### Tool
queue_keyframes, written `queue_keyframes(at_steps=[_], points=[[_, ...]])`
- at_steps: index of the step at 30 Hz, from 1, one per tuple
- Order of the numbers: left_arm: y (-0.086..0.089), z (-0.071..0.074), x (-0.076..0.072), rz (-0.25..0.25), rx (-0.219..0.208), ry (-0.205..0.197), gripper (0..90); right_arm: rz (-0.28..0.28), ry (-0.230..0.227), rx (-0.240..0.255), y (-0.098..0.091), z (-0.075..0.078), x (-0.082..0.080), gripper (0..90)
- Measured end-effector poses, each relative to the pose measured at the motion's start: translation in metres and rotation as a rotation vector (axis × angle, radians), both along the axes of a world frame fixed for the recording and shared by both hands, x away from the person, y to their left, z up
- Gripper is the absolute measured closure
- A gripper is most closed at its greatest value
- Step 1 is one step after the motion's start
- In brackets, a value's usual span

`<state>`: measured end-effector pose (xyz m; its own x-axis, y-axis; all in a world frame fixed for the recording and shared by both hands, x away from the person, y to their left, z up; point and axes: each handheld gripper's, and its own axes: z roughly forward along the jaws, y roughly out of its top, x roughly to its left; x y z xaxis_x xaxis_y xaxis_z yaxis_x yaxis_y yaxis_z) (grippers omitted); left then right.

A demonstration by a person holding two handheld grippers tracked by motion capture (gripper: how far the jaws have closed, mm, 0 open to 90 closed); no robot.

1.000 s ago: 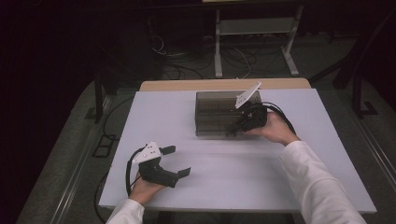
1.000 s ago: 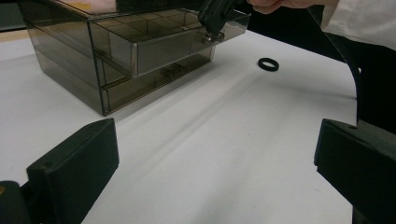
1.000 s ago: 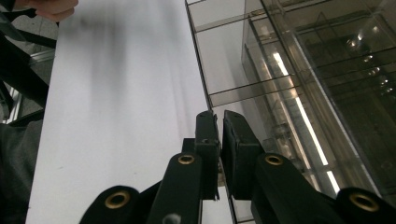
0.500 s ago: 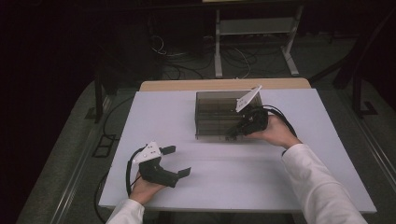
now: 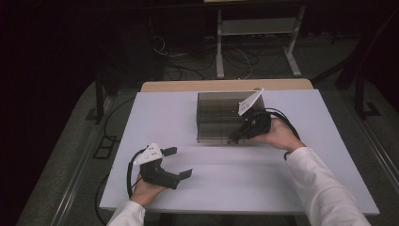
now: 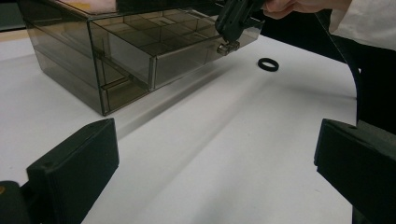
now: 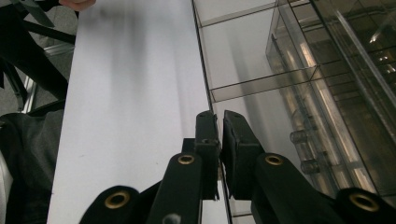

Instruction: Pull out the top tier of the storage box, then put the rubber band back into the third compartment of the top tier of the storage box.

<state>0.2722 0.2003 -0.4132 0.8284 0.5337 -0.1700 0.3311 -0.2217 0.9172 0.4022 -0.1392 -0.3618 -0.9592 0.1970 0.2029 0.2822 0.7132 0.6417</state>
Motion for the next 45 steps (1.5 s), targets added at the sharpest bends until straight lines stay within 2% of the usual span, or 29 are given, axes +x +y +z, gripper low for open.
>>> queue_keyframes(at_steps=[15,22,30,38,39,40,41,45], points=[[0.0,0.0,0.0,-0.001,0.001,0.0,0.0,0.011,0.01,0.0,-0.003,-0.002,-0.008,83.2],[0.0,0.0,0.0,0.0,-0.001,0.0,0.0,-0.007,-0.005,0.015,-0.008,0.003,-0.01,76.7],[0.0,0.0,0.0,-0.004,0.0,-0.001,0.0,-0.047,-0.035,0.024,-0.017,0.015,-0.019,66.8],[-0.001,0.0,0.0,-0.004,-0.001,-0.001,0.0,-0.122,-0.065,0.036,-0.034,0.026,-0.03,49.2],[-0.001,0.0,0.0,-0.004,0.0,-0.001,0.0,-0.122,-0.065,0.036,-0.034,0.026,-0.03,49.2],[-0.001,0.0,-0.001,-0.004,0.0,-0.001,0.0,-0.14,-0.069,0.041,-0.039,0.028,-0.032,45.1],[-0.001,0.0,-0.001,-0.004,0.0,-0.001,0.0,-0.14,-0.069,0.041,-0.039,0.028,-0.032,45.1],[-0.001,0.0,0.0,-0.002,0.0,0.0,0.0,-0.181,-0.07,0.054,-0.048,0.031,-0.036,35.4]])
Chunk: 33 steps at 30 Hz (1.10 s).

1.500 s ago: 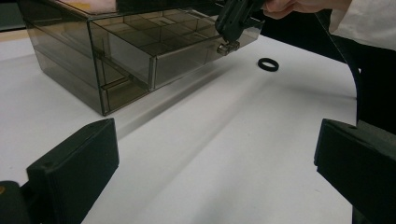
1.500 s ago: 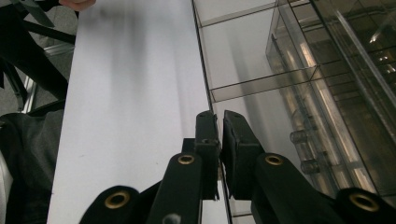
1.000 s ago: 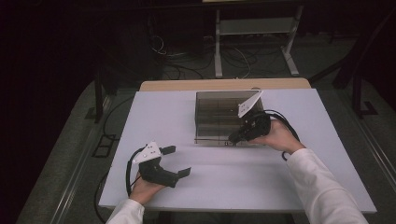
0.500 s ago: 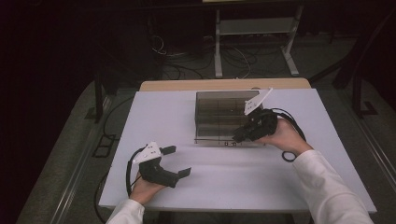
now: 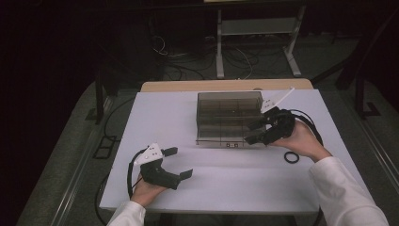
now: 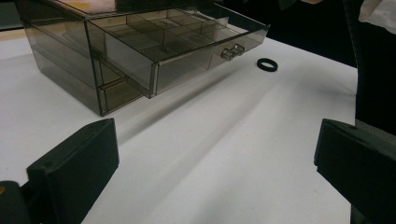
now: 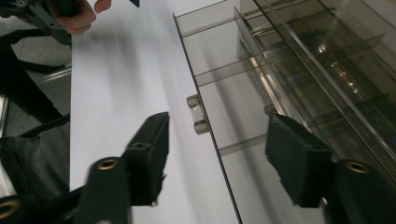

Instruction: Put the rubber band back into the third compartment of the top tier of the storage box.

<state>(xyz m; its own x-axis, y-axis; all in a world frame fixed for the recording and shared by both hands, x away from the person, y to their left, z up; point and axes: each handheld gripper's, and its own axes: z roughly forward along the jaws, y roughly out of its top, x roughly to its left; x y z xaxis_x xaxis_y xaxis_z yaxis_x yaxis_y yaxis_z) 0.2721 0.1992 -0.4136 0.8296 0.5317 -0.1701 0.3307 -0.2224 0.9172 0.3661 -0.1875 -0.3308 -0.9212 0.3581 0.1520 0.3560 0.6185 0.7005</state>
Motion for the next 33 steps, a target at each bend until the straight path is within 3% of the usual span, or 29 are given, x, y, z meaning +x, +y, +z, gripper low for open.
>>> queue_keyframes(at_steps=[4,13,33], points=[[0.0,0.0,0.001,0.002,-0.002,0.001,0.0,-0.035,-0.021,0.004,-0.008,0.002,-0.005,27.7],[0.0,0.0,0.0,0.003,-0.004,0.002,0.0,-0.1,-0.044,0.026,-0.027,0.004,-0.013,21.5],[-0.001,0.0,0.0,0.003,-0.007,0.003,0.0,-0.186,-0.075,0.058,-0.061,0.007,-0.024,20.5]])
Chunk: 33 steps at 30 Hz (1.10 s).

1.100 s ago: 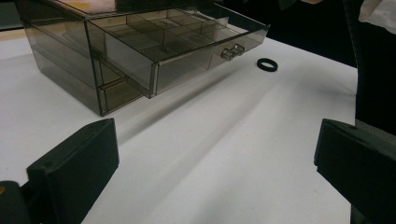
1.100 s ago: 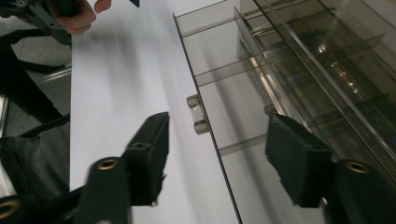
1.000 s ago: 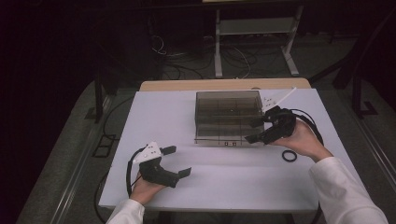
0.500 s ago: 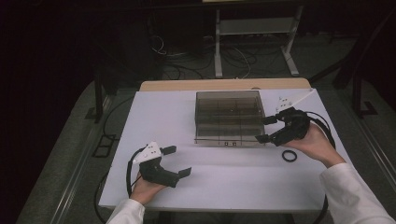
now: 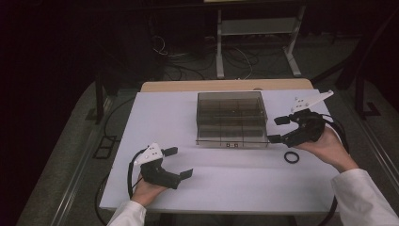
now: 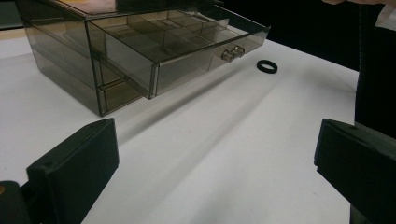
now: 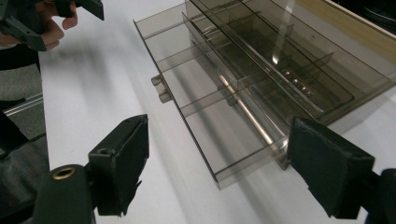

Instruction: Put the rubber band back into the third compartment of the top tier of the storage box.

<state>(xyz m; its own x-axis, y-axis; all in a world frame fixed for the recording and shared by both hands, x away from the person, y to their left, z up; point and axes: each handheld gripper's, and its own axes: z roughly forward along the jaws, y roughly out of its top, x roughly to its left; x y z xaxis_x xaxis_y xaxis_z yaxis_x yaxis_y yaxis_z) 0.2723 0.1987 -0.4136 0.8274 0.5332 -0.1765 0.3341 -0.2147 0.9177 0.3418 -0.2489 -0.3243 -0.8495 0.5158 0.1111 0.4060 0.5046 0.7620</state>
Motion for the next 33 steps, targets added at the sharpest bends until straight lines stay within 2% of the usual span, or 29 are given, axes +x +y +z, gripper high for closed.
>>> queue_keyframes(at_steps=[13,33], points=[[0.0,0.0,0.0,0.002,-0.002,0.002,0.0,-0.035,0.009,0.008,-0.016,-0.006,-0.003,20.5],[0.0,-0.001,0.0,0.003,-0.001,0.004,0.0,-0.113,0.058,0.021,-0.043,-0.031,0.0,20.5]])
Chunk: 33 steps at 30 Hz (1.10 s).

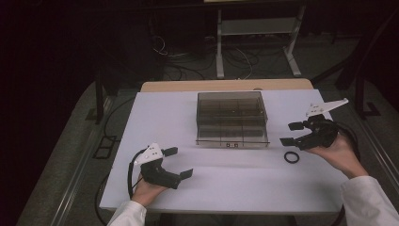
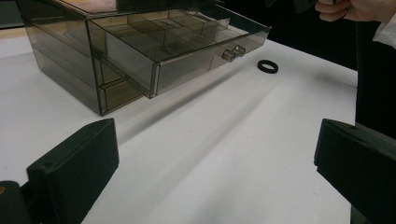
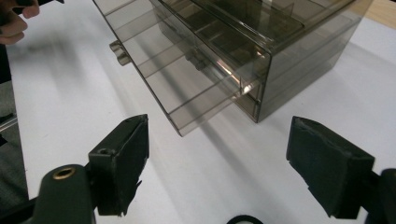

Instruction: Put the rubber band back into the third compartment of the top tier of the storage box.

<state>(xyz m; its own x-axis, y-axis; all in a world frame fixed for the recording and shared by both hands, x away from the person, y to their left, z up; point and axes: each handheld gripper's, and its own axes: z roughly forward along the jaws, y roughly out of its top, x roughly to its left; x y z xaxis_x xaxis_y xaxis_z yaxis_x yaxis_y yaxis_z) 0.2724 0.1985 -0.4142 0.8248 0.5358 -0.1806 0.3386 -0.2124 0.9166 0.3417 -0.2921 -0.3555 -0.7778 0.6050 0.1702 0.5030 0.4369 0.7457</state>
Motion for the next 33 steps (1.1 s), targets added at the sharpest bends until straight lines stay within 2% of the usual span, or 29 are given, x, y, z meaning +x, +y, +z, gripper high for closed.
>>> queue_keyframes(at_steps=[11,33], points=[[0.0,0.0,0.0,0.001,-0.001,0.001,0.0,-0.037,0.025,0.008,-0.013,-0.015,0.0,20.5],[0.0,0.0,0.0,0.002,0.0,0.001,0.0,-0.062,0.093,-0.008,-0.019,-0.042,0.005,20.6]])
